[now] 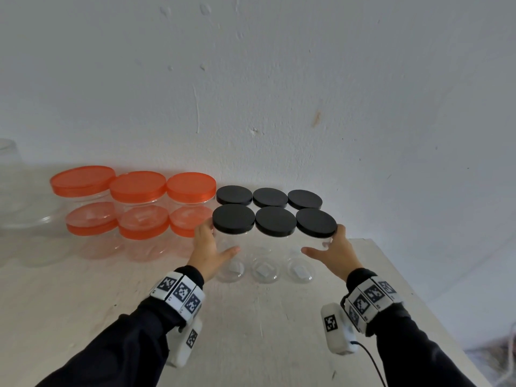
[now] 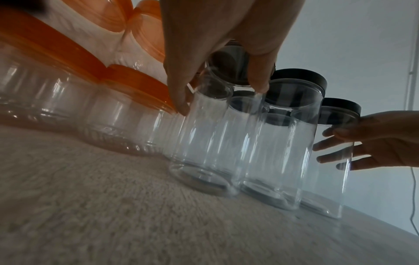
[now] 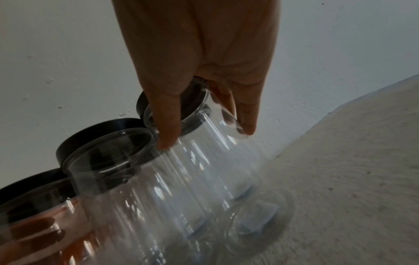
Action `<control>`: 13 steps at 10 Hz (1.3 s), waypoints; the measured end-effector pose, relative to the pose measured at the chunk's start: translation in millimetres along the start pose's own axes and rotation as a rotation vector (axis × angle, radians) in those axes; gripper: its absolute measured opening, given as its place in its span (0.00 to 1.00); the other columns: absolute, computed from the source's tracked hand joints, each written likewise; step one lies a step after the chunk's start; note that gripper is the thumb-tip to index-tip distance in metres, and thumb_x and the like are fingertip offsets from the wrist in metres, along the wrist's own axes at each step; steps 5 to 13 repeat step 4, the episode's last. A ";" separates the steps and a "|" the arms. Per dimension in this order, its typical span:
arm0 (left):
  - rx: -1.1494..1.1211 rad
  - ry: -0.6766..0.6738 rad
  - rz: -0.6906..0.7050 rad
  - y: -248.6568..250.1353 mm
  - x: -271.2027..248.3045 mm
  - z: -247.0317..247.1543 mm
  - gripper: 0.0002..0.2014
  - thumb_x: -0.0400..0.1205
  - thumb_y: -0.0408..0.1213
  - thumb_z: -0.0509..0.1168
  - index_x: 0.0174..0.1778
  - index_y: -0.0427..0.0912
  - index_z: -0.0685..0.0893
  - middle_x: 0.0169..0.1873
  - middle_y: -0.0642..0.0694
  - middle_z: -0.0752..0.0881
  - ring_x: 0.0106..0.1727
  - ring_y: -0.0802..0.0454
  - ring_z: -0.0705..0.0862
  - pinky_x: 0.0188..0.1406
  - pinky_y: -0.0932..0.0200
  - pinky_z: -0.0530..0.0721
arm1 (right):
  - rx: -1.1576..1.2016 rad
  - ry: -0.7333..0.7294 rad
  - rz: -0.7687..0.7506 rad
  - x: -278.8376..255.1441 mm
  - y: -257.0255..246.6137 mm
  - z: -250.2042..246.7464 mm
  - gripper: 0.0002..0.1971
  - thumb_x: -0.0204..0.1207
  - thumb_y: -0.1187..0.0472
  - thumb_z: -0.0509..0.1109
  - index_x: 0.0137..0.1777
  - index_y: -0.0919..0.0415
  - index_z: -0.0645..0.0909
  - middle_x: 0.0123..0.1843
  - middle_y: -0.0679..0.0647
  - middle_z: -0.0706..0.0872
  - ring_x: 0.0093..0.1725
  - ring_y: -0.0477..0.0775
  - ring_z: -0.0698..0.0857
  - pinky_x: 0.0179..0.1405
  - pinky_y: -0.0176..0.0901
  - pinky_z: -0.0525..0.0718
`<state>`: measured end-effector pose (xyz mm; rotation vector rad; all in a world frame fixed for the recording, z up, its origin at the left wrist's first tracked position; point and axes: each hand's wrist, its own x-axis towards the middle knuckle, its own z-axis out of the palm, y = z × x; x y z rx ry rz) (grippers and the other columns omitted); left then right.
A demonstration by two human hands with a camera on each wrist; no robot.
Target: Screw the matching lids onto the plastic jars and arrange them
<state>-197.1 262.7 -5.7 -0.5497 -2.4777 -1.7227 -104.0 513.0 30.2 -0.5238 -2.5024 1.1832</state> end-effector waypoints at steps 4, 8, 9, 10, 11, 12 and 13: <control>0.001 0.011 -0.005 12.0 -13.8 -10.7 0.46 0.71 0.42 0.76 0.78 0.42 0.54 0.73 0.43 0.60 0.75 0.47 0.62 0.73 0.45 0.67 | 0.014 0.054 0.017 -16.9 -10.0 9.7 0.50 0.65 0.60 0.81 0.79 0.67 0.50 0.76 0.62 0.58 0.75 0.59 0.63 0.72 0.46 0.64; 0.001 0.011 -0.005 12.0 -13.8 -10.7 0.46 0.71 0.42 0.76 0.78 0.42 0.54 0.73 0.43 0.60 0.75 0.47 0.62 0.73 0.45 0.67 | 0.014 0.054 0.017 -16.9 -10.0 9.7 0.50 0.65 0.60 0.81 0.79 0.67 0.50 0.76 0.62 0.58 0.75 0.59 0.63 0.72 0.46 0.64; 0.001 0.011 -0.005 12.0 -13.8 -10.7 0.46 0.71 0.42 0.76 0.78 0.42 0.54 0.73 0.43 0.60 0.75 0.47 0.62 0.73 0.45 0.67 | 0.014 0.054 0.017 -16.9 -10.0 9.7 0.50 0.65 0.60 0.81 0.79 0.67 0.50 0.76 0.62 0.58 0.75 0.59 0.63 0.72 0.46 0.64; 0.001 0.011 -0.005 12.0 -13.8 -10.7 0.46 0.71 0.42 0.76 0.78 0.42 0.54 0.73 0.43 0.60 0.75 0.47 0.62 0.73 0.45 0.67 | 0.014 0.054 0.017 -16.9 -10.0 9.7 0.50 0.65 0.60 0.81 0.79 0.67 0.50 0.76 0.62 0.58 0.75 0.59 0.63 0.72 0.46 0.64; 0.001 0.011 -0.005 12.0 -13.8 -10.7 0.46 0.71 0.42 0.76 0.78 0.42 0.54 0.73 0.43 0.60 0.75 0.47 0.62 0.73 0.45 0.67 | 0.014 0.054 0.017 -16.9 -10.0 9.7 0.50 0.65 0.60 0.81 0.79 0.67 0.50 0.76 0.62 0.58 0.75 0.59 0.63 0.72 0.46 0.64; 0.001 0.011 -0.005 12.0 -13.8 -10.7 0.46 0.71 0.42 0.76 0.78 0.42 0.54 0.73 0.43 0.60 0.75 0.47 0.62 0.73 0.45 0.67 | 0.014 0.054 0.017 -16.9 -10.0 9.7 0.50 0.65 0.60 0.81 0.79 0.67 0.50 0.76 0.62 0.58 0.75 0.59 0.63 0.72 0.46 0.64; 0.001 0.011 -0.005 12.0 -13.8 -10.7 0.46 0.71 0.42 0.76 0.78 0.42 0.54 0.73 0.43 0.60 0.75 0.47 0.62 0.73 0.45 0.67 | 0.014 0.054 0.017 -16.9 -10.0 9.7 0.50 0.65 0.60 0.81 0.79 0.67 0.50 0.76 0.62 0.58 0.75 0.59 0.63 0.72 0.46 0.64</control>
